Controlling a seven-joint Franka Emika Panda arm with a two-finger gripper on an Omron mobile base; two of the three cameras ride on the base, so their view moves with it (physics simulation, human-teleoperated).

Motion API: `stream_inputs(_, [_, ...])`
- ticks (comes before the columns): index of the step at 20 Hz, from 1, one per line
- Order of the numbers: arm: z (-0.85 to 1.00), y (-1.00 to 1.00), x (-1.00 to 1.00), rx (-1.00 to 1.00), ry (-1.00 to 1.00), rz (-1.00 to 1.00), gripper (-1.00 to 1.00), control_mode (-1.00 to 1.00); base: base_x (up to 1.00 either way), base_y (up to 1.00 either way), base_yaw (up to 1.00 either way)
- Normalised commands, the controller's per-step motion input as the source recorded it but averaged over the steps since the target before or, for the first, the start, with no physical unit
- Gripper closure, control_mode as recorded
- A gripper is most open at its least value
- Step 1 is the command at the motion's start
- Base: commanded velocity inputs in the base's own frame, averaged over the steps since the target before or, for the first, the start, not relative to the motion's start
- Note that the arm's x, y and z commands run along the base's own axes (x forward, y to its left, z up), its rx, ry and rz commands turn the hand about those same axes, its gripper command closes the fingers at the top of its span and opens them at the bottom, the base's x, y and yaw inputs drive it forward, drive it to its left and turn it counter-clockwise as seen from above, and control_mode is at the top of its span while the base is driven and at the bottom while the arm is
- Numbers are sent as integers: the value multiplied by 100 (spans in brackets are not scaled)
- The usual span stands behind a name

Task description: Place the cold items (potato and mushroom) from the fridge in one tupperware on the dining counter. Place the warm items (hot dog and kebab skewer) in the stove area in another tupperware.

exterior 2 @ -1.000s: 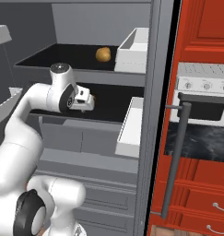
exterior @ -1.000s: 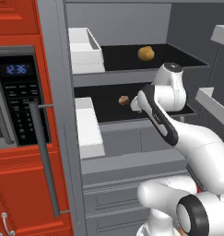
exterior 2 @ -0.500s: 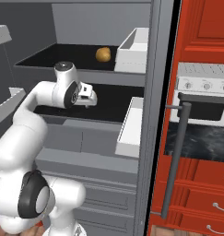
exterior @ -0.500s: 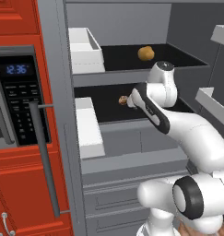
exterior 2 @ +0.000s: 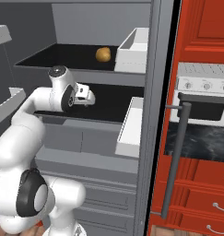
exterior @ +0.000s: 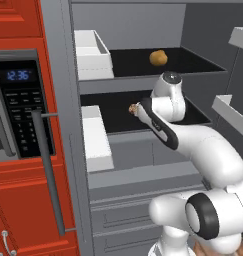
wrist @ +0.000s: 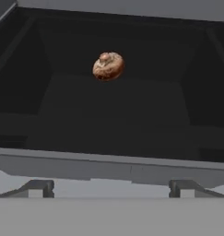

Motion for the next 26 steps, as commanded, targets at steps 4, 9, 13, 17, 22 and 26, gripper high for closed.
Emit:
stream_inputs(4, [0,30,22,0,-5,-12,-100,-100,0,0,0])
stream_inputs(9, [0,12,27,0,-8,-16,-100,-100,0,0,0])
stream_inputs(13, [-3,0,37,0,-4,-17,-100,-100,0,0,0])
stream_inputs(17, [-16,0,14,0,-2,-14,-100,-100,0,0,0])
stream_inputs(22, [-4,0,28,0,0,-8,-100,-100,0,0,0])
stream_inputs(26, [-5,0,32,0,-3,0,-100,-100,0,0,0])
